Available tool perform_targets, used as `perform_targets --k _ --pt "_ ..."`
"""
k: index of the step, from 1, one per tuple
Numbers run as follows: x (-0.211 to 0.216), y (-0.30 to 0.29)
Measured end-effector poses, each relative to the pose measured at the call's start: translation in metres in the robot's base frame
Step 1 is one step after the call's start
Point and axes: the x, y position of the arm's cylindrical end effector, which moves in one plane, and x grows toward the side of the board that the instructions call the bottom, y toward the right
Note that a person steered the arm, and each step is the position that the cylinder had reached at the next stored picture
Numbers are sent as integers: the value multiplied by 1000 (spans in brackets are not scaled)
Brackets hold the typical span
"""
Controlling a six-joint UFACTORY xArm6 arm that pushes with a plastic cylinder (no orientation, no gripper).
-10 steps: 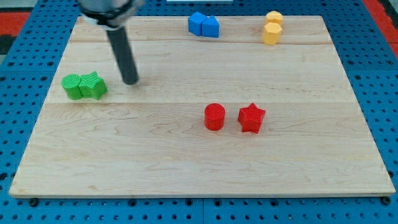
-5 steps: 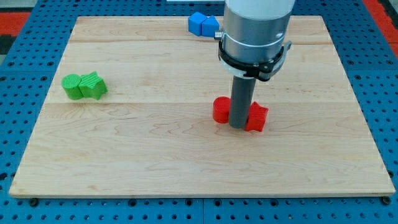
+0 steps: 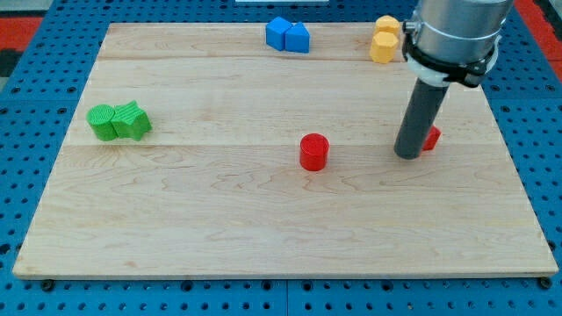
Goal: Move the red circle and red star towards the right center of the board
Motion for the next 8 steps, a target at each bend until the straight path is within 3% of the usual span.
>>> perform_targets --k 1,2,4,5,6,7,8 --pt "20 3" --pt "12 17" --pt "-34 18" --pt "29 10" --pt "68 -52" --pt "68 -125" --pt "47 -148"
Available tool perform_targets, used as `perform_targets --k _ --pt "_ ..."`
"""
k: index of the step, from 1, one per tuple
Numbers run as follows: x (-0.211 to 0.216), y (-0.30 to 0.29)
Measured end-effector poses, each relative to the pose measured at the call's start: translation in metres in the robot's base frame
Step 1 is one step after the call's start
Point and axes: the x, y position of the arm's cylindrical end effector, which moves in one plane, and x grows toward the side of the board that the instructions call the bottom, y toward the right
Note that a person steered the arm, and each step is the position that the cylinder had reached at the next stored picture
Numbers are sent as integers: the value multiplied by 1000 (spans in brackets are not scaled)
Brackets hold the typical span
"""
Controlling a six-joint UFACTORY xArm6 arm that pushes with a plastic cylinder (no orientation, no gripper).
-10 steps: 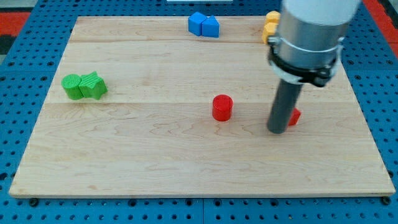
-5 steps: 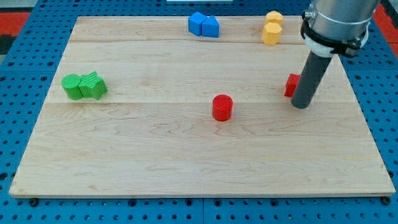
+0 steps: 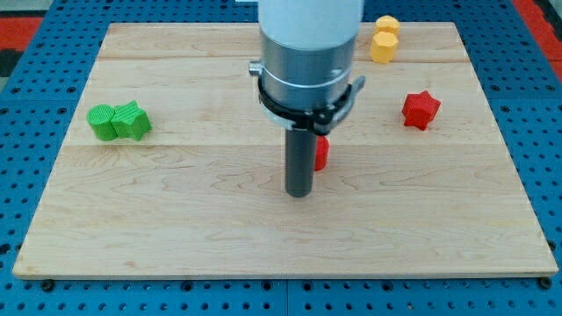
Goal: Move the red circle and red star towards the right center of the board
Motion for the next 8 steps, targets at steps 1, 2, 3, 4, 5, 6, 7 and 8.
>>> perform_targets --k 1,2,3,4,5,6,7,8 --pt "-38 25" --pt "-61 31" --pt "-97 48" --pt "-99 71" --pt "-102 44" --pt "-128 49" --pt "-137 79" --pt "-117 78"
